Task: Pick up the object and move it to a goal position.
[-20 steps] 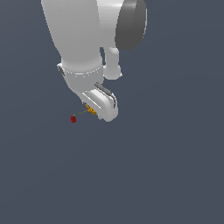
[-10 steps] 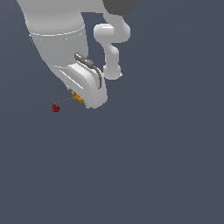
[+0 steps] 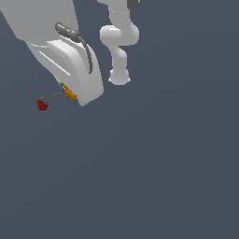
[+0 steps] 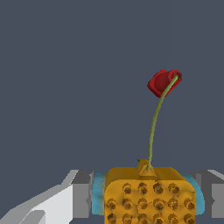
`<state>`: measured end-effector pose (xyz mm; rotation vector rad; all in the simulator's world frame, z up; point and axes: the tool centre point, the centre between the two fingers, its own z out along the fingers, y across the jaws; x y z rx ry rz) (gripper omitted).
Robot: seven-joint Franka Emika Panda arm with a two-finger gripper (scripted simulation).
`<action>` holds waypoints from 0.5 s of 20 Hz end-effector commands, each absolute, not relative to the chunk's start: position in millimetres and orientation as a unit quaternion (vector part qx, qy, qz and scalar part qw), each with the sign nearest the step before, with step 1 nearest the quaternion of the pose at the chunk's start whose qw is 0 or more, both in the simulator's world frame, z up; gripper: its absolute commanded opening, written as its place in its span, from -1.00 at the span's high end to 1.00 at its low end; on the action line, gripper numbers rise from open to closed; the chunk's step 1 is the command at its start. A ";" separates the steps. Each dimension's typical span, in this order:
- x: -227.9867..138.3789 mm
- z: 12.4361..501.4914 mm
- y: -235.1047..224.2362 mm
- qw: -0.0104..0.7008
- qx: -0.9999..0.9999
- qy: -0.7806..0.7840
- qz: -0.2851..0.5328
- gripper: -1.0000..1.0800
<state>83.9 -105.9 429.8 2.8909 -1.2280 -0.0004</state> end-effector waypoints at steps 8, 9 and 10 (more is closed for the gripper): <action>89.1 448.5 -112.6 0.000 0.920 -0.391 0.000 1.00; 89.3 449.4 -112.9 0.000 0.920 -0.391 0.000 1.00; 89.6 450.1 -113.1 0.000 0.920 -0.391 0.000 1.00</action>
